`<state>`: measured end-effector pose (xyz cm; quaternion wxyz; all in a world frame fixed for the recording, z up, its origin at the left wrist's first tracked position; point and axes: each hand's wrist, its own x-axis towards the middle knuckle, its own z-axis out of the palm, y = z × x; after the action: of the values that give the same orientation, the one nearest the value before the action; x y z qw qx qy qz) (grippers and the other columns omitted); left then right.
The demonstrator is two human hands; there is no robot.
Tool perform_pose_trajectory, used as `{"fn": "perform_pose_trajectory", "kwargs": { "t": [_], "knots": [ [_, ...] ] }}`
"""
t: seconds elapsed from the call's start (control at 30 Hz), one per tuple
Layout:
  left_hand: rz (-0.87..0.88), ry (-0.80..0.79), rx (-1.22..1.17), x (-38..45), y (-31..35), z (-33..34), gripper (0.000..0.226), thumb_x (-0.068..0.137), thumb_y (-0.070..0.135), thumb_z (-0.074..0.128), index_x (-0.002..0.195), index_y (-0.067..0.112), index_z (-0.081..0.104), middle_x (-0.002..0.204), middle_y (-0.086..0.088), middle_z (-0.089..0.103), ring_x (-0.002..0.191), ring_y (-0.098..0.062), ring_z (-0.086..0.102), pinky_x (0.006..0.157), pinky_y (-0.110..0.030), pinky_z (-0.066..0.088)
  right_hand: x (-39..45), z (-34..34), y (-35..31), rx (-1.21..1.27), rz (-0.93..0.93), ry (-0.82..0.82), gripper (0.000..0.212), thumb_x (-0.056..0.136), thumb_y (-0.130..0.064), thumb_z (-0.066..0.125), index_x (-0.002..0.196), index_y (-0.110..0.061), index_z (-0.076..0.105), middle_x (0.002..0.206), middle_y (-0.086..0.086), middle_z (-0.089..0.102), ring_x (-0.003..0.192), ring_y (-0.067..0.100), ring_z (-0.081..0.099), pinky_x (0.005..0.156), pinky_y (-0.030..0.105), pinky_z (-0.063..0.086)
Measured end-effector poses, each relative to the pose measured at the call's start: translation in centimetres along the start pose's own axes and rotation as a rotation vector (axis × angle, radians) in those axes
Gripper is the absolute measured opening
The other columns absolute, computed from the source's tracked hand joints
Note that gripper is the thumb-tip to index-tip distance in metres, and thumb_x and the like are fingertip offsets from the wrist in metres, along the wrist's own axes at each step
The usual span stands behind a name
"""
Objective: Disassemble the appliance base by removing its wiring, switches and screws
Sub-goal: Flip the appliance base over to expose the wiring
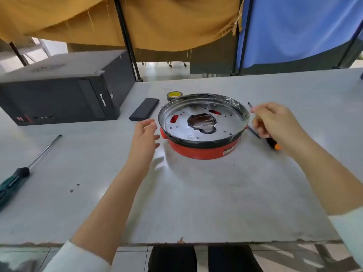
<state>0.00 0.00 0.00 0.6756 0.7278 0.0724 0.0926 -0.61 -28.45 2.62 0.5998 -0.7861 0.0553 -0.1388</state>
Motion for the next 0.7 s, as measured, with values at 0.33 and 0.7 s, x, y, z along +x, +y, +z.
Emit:
{"fn": "perform_pose_trajectory", "kwargs": {
  "t": [0.33, 0.7],
  "knots": [
    [-0.162, -0.08, 0.051, 5.1, -1.0, 2.3, 0.027, 0.088, 0.032, 0.041, 0.083, 0.019, 0.064, 0.076, 0.002, 0.068, 0.069, -0.017, 0.058, 0.058, -0.021, 0.051, 5.5, 1.1, 2.4, -0.415, 0.17, -0.094, 0.045, 0.088, -0.056, 0.044, 0.079, -0.012, 0.055, 0.052, -0.001, 0.049, 0.035, 0.012, 0.038, 0.042, 0.021, 0.033],
    [-0.061, -0.074, 0.087, 4.9, -0.8, 1.9, 0.03, 0.094, 0.033, 0.046, 0.1, 0.01, 0.064, 0.086, 0.001, 0.069, 0.068, -0.007, 0.064, 0.068, -0.024, 0.056, 4.8, 0.9, 2.2, -0.416, 0.188, -0.223, 0.048, 0.094, -0.05, 0.04, 0.069, -0.013, 0.057, 0.04, -0.004, 0.057, 0.03, 0.008, 0.043, 0.041, 0.023, 0.033]
  ]
}}
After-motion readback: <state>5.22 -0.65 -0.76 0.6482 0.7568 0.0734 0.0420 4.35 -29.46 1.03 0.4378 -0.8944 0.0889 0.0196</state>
